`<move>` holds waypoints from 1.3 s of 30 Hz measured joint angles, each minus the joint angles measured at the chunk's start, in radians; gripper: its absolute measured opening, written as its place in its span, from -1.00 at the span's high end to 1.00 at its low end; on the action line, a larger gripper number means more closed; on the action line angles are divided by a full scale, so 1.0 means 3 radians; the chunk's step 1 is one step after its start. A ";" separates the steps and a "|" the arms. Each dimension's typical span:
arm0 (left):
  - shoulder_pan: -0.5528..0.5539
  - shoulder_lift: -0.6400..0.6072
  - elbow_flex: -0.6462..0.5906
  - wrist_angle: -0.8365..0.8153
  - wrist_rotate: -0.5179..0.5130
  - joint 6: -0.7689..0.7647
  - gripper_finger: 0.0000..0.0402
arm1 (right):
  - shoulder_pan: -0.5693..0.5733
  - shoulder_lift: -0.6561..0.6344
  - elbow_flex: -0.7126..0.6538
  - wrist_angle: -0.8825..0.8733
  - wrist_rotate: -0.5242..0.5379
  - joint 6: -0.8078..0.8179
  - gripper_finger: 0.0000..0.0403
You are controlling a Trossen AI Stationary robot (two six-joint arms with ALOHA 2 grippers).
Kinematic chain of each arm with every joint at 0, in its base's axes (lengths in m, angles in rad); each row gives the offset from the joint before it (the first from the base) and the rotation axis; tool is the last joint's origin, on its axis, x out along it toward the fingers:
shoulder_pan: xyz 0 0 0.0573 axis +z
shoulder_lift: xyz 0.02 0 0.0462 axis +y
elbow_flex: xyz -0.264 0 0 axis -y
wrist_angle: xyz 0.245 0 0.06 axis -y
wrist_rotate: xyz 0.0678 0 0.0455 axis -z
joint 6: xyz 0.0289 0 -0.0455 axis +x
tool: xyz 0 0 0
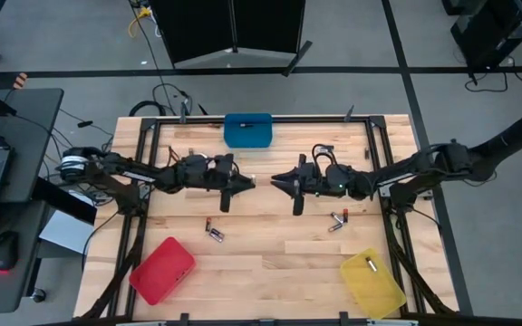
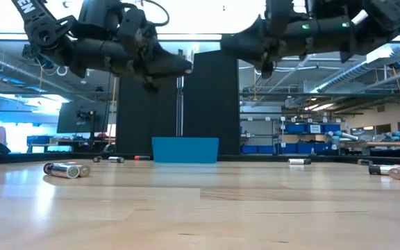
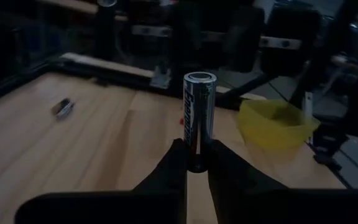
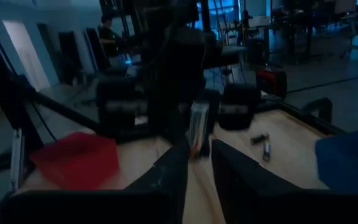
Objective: Sort batteries
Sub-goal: Put the silver battery into the yellow bin
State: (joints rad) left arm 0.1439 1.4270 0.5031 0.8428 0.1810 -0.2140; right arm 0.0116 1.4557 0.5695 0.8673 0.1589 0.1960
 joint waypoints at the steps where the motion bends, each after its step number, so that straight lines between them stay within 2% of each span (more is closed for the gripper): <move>1: -0.0028 0.0015 0.0013 0.0008 0.0033 0.0025 0.79 | 0.0000 0.0018 0.0014 -0.0011 0.0000 0.0034 0.50; 7: -0.0117 0.0108 0.0214 0.0010 0.0277 0.0075 0.79 | 0.0068 0.0089 0.0165 0.0012 -0.0010 0.0128 0.27; 13: -0.0162 0.0310 0.0468 0.0000 0.0505 0.0090 0.79 | 0.0171 0.0115 0.0247 0.0021 -0.0099 0.0128 0.20; 22: -0.0172 0.0396 0.0583 0.0006 0.0572 0.0091 0.79 | 0.0211 0.0115 0.0246 0.0049 -0.0103 0.0108 0.26; 26: -0.0176 0.0395 0.0585 0.0012 0.0561 0.0091 0.79 | 0.0211 0.0115 0.0246 0.0048 -0.0212 0.0115 0.33; 39: -0.0176 0.0395 0.0659 -0.0143 0.0556 0.0106 0.79 | 0.0198 0.0115 0.0245 0.0061 -0.0259 0.0105 0.55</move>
State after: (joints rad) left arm 0.0910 1.5455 0.7010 0.7998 0.3477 -0.1822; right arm 0.0710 1.4902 0.6430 0.8856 0.0811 0.2276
